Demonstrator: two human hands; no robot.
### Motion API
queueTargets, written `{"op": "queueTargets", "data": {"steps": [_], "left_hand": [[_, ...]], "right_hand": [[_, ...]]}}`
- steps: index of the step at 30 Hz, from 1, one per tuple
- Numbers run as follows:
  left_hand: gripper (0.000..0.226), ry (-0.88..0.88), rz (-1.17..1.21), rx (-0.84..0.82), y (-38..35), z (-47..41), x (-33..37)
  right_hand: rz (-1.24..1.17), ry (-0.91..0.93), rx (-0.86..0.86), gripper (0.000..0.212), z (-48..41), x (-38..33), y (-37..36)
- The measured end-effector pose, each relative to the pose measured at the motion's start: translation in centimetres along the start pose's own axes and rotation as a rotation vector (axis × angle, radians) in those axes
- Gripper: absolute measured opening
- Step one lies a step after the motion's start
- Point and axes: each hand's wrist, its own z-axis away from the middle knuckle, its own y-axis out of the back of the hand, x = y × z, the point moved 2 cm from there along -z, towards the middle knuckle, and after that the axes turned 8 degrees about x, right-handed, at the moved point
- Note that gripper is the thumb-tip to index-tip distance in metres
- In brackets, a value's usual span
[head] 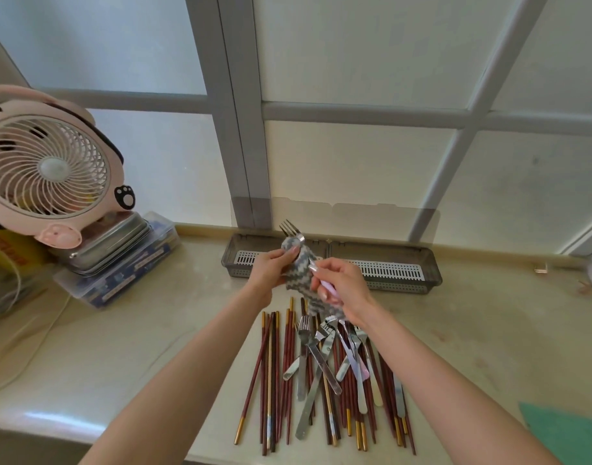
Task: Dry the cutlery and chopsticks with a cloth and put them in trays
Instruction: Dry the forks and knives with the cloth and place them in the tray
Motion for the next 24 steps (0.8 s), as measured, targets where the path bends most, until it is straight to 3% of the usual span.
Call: {"op": "queueTargets", "data": {"steps": [4, 7, 11, 14, 19, 24], "left_hand": [[0.025, 0.118, 0.140, -0.063, -0.7, 0.8, -0.7], [0.016, 0.129, 0.219, -0.015, -0.5, 0.8, -0.3], [0.020, 0.146, 0.280, 0.135, 0.9, -0.1, 0.5], [0.017, 0.137, 0.336, 0.114, 0.9, -0.1, 0.6], [0.013, 0.091, 0.330, 0.072, 0.6, 0.3, 0.0], [0.015, 0.110, 0.277, 0.078, 0.6, 1.0, -1.3]], "right_hand": [[0.006, -0.045, -0.033, 0.012, 0.1, 0.6, -0.4], [0.008, -0.030, -0.134, 0.019, 0.0, 0.9, -0.4], [-0.041, -0.006, -0.361, 0.049, 0.0, 1.5, 0.3], [-0.028, 0.068, -0.246, 0.053, 0.3, 2.0, -0.1], [-0.140, 0.109, -0.019, 0.028, 0.1, 1.7, -0.7], [-0.004, 0.114, 0.134, 0.020, -0.5, 1.6, -0.9]]}}
